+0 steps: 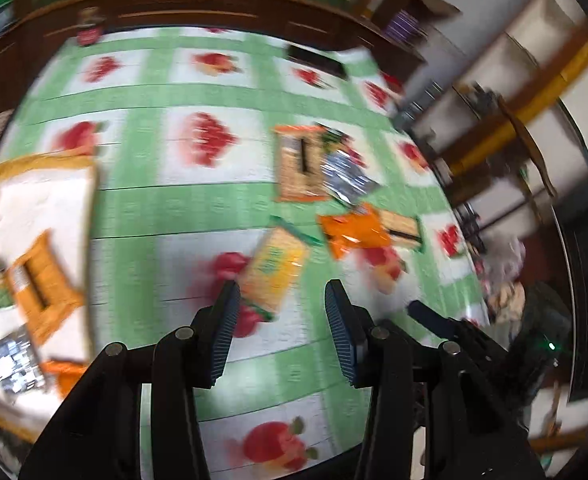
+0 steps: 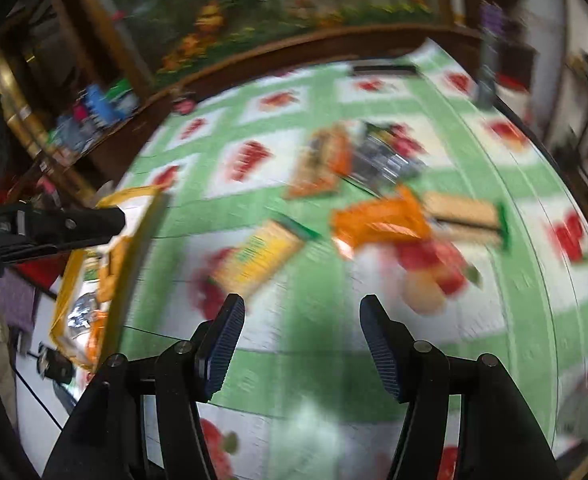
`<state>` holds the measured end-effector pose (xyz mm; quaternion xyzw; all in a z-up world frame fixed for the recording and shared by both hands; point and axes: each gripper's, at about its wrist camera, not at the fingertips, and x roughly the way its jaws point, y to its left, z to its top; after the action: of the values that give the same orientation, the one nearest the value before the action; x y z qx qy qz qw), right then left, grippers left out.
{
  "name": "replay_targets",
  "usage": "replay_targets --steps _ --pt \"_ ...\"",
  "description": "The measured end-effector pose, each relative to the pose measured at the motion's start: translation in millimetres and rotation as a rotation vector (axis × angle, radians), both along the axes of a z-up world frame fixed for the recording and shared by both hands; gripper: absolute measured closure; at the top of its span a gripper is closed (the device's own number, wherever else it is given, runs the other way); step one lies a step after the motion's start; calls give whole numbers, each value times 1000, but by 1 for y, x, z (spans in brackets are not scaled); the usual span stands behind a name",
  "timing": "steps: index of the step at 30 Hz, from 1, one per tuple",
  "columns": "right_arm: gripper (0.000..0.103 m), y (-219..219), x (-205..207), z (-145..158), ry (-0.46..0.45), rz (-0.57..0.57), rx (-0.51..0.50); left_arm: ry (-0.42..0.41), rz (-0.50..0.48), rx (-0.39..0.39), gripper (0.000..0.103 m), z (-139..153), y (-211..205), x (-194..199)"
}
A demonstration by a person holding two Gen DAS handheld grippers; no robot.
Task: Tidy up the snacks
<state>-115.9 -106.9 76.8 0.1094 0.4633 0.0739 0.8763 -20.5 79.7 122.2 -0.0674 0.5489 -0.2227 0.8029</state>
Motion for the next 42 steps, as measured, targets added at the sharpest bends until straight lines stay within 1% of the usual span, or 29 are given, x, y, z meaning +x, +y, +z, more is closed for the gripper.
replay_targets --steps 2,4,6,8,10,14,16,18,20,22,24,26,28,29,31,34,40,41,42 --pt "41 -13 -3 -5 16 -38 20 12 -39 1 61 -4 -13 -3" --pt "41 -19 -3 -9 30 -56 39 13 -62 5 61 -7 -17 -6" --pt "41 -22 0 -13 47 -63 66 12 -59 6 61 -7 -13 -7" --pt "41 -25 4 -19 65 -71 100 16 -33 -3 61 -7 -2 -8" --pt "41 -32 8 -21 63 -98 134 19 10 -6 61 -7 12 -8" --pt "39 -69 28 -30 76 -214 225 25 86 -11 61 -14 44 -12" --pt "39 -80 39 -34 89 -247 239 42 120 -14 61 -22 58 -16" --pt "39 -89 52 -36 91 -278 231 55 144 -13 61 -28 68 -18" --pt "38 -89 66 -38 96 -268 229 58 139 -6 61 -32 70 -18" --pt "38 -83 80 -43 126 -242 207 46 116 17 61 -33 64 -17" --pt "38 -78 86 -46 156 -226 247 31 92 35 61 -34 55 -15" --pt "38 -71 89 -51 185 -210 287 24 65 37 61 -38 44 -8" --pt "38 -61 98 -60 222 -200 304 17 38 42 61 -44 32 -2" --pt "38 -57 103 -63 236 -201 298 11 21 49 61 -47 25 2" --pt "38 -51 112 -62 223 -206 277 7 -2 57 61 -53 14 8" --pt "38 -43 130 -60 216 -199 222 12 -38 75 61 -64 -2 17" --pt "38 -25 157 -58 225 -184 115 -8 -115 104 61 -83 -34 30" --pt "38 -19 159 -58 221 -171 74 -5 -122 108 61 -86 -37 32" --pt "39 -14 160 -57 214 -158 38 -16 -128 113 58 -88 -40 33"
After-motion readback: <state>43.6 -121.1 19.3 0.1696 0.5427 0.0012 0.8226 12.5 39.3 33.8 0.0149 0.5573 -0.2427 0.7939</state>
